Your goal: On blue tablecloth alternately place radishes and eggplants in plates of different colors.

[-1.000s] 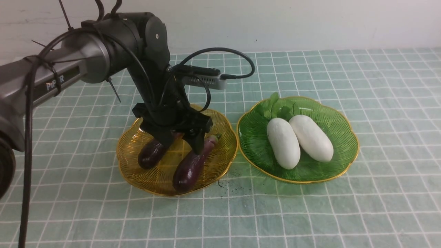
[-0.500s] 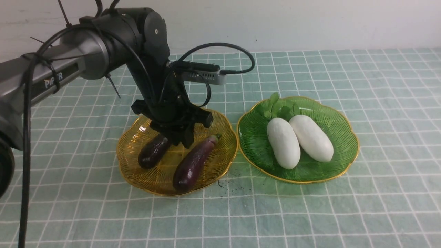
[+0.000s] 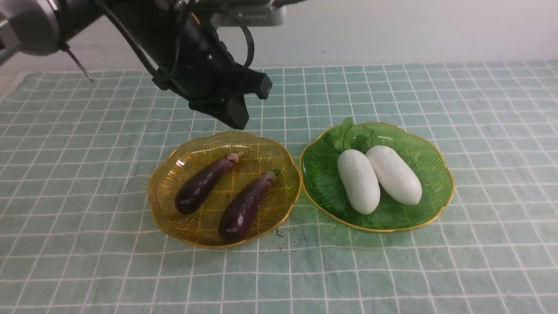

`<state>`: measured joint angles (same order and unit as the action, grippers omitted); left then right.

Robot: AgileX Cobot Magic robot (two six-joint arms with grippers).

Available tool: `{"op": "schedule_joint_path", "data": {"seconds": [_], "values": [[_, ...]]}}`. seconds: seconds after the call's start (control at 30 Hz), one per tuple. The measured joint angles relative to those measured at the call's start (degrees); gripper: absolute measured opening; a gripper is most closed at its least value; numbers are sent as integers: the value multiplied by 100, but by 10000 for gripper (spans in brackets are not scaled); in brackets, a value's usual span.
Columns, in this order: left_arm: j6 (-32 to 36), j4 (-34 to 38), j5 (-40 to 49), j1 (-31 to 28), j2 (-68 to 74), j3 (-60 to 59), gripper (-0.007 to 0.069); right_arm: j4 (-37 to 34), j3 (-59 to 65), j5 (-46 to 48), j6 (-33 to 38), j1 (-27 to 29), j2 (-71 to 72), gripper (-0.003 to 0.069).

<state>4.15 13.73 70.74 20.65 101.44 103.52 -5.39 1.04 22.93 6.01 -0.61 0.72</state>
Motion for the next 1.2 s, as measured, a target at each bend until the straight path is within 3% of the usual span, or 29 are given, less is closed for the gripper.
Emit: {"op": "schedule_joint_path", "data": {"seconds": [0.33, 0.97, 1.07, 1.2], "values": [[58, -179, 41, 0, -1616, -894, -8, 0, 0, -4, 0, 0, 0, -15], [64, -744, 126, 0, -5833, -4453, -8, 289, 5, -23, 5, 0, 0, -15], [64, -652, -295, 0, -6563, -5454, -8, 300, 5, -23, 5, 0, 0, -15], [64, -603, -1605, 0, -7203, -6538, -8, 300, 5, -24, 5, 0, 0, -15]]}}
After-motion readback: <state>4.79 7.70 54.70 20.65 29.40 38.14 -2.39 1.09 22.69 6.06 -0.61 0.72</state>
